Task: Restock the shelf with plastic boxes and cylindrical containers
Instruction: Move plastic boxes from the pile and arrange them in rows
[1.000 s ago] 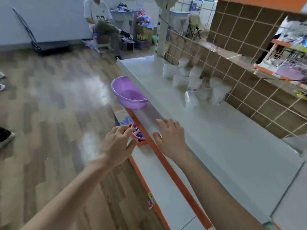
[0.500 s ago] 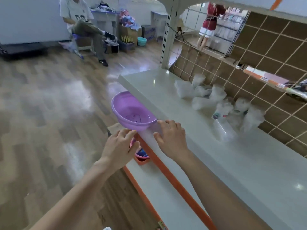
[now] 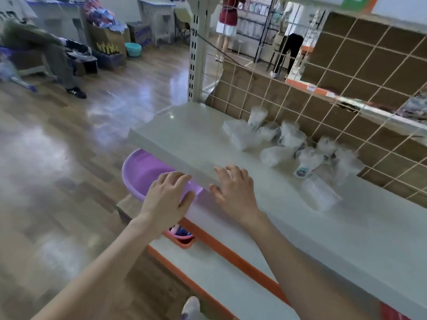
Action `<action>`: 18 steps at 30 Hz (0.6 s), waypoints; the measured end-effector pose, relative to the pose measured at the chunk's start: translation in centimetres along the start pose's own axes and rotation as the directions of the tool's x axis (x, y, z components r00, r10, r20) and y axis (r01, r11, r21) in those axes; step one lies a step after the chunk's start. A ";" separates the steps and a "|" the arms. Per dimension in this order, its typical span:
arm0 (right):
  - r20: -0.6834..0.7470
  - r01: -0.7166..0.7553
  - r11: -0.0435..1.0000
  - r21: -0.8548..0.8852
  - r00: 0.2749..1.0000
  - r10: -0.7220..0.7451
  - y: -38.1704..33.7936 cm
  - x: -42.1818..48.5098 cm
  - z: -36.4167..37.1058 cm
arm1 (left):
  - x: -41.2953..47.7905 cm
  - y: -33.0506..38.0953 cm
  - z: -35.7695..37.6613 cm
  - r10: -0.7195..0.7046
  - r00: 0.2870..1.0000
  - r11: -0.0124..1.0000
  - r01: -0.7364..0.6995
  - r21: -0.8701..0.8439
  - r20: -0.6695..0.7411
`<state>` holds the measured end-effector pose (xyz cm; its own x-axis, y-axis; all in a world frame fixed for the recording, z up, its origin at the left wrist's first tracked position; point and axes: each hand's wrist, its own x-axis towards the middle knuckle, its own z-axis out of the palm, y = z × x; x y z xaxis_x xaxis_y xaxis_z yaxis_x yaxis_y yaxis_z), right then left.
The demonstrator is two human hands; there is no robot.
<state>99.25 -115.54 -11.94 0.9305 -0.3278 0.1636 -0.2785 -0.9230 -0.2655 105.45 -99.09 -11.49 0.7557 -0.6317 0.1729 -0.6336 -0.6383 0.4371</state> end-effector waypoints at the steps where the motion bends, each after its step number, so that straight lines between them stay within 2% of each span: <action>1: 0.001 -0.016 1.000 0.001 1.000 0.016 0.3 0.7 0.0 | 1.0 0.0 0.2 0.015 1.000 1.000 -0.015 -0.006 0.000; 7: -0.005 -0.145 0.987 0.063 0.989 0.145 2.8 7.0 -0.5 | 7.5 -0.5 0.3 0.082 0.997 0.996 -0.082 0.033 0.013; 11: 0.037 -0.228 0.974 0.007 0.973 0.228 4.4 10.1 -0.4 | 10.1 -1.1 0.3 0.095 0.995 0.995 -0.095 0.016 0.003; 15: 0.104 -0.328 0.945 0.012 0.940 0.325 5.4 11.8 0.1 | 12.3 -1.4 0.5 0.135 0.990 0.991 -0.135 -0.004 0.035; 18: 0.139 -0.366 0.929 -0.058 0.918 0.370 5.4 12.3 0.9 | 14.0 -1.8 0.7 0.192 0.979 0.981 -0.191 -0.018 0.073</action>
<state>109.39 -124.43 -12.18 0.7846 -0.6148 -0.0801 -0.6128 -0.7493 -0.2511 117.01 -107.11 -10.51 0.6060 -0.7726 0.1891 -0.7633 -0.4979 0.4117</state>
